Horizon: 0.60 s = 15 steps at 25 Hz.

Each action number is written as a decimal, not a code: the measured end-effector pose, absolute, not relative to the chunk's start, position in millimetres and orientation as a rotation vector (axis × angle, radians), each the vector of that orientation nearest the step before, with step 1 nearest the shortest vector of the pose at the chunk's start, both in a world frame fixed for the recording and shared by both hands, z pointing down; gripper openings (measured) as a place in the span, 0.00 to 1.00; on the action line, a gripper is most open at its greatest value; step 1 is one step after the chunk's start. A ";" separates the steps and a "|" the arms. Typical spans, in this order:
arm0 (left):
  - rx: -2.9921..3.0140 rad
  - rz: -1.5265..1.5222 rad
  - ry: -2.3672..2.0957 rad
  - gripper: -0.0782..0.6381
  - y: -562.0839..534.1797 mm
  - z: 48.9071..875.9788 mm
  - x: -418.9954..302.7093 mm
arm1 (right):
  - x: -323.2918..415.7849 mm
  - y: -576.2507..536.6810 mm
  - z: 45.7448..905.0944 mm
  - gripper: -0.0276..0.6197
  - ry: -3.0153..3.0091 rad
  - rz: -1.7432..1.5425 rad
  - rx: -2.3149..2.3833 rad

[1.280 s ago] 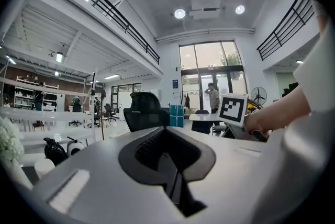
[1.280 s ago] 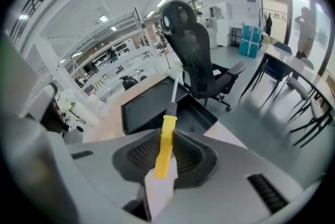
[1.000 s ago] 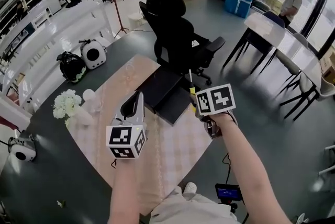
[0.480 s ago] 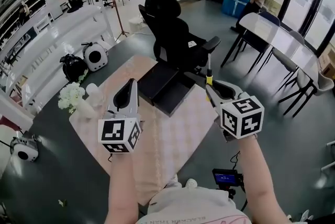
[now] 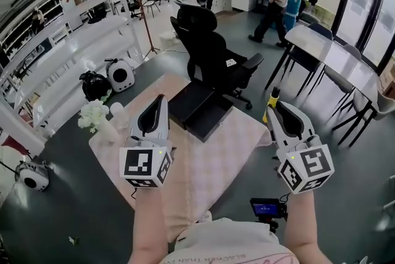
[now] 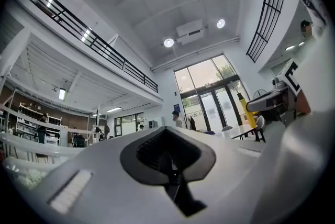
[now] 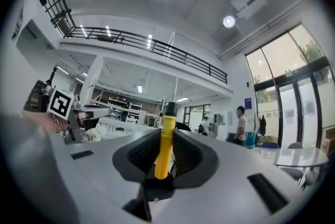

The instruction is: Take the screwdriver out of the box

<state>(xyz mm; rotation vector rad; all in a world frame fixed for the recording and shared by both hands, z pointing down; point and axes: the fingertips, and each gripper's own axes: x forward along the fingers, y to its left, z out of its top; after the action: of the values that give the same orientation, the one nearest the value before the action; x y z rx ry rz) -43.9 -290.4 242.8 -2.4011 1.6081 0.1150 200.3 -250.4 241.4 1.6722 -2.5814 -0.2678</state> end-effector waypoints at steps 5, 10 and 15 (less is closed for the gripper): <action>-2.356 0.143 1.592 0.12 -272.2 226.6 -43.8 | 202.3 -234.2 219.9 0.17 -2.525 -0.464 1.734; -2.328 0.154 1.557 0.12 -257.1 219.0 -38.3 | 199.8 -229.7 223.1 0.17 -2.472 -0.570 1.745; -2.322 0.163 1.536 0.12 -250.5 216.0 -30.5 | 198.2 -227.0 217.8 0.17 -2.492 -0.547 1.751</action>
<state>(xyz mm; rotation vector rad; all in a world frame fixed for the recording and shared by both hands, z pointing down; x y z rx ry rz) -30.5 -250.5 216.0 -2.3224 1.5362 0.1627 198.2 -227.0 217.8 1.7510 -2.4915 -0.5466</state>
